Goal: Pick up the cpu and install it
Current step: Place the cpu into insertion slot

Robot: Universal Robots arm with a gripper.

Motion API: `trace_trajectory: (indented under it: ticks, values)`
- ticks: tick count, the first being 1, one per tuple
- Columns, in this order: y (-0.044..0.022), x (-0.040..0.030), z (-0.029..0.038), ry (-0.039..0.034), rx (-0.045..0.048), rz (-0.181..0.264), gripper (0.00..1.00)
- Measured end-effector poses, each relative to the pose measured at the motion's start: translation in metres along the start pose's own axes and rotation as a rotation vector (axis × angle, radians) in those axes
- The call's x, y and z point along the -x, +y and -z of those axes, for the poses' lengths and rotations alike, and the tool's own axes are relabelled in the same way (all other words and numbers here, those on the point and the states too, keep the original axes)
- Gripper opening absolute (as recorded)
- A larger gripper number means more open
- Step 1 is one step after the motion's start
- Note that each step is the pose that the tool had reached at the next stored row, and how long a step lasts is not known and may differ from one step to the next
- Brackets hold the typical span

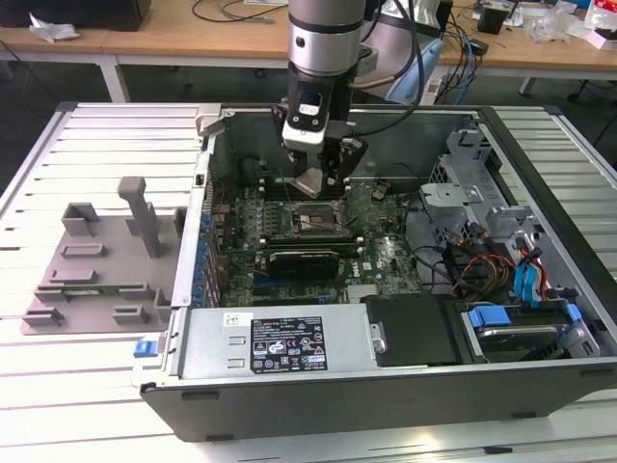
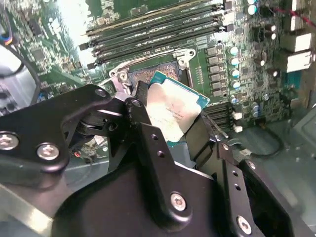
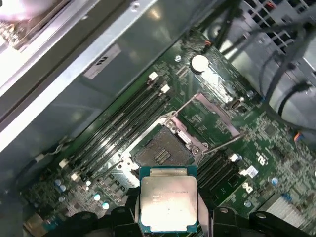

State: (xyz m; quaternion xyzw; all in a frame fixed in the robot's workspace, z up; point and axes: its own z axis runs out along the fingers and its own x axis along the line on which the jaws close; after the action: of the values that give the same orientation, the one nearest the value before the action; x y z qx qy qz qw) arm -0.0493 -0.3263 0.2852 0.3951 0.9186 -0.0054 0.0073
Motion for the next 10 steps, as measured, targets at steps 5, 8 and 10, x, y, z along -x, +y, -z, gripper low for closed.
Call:
trace_trajectory:
  ticks: [5,8,10]
  values:
    - [0.0,0.0,-0.0008,0.0006,-0.0025,-0.142,0.55]
    - [0.0,0.0,-0.0014,0.0011,-0.0045,-0.257,0.55]
    - [0.0,0.0,-0.0017,0.0013,-0.0055,-0.313,0.55]
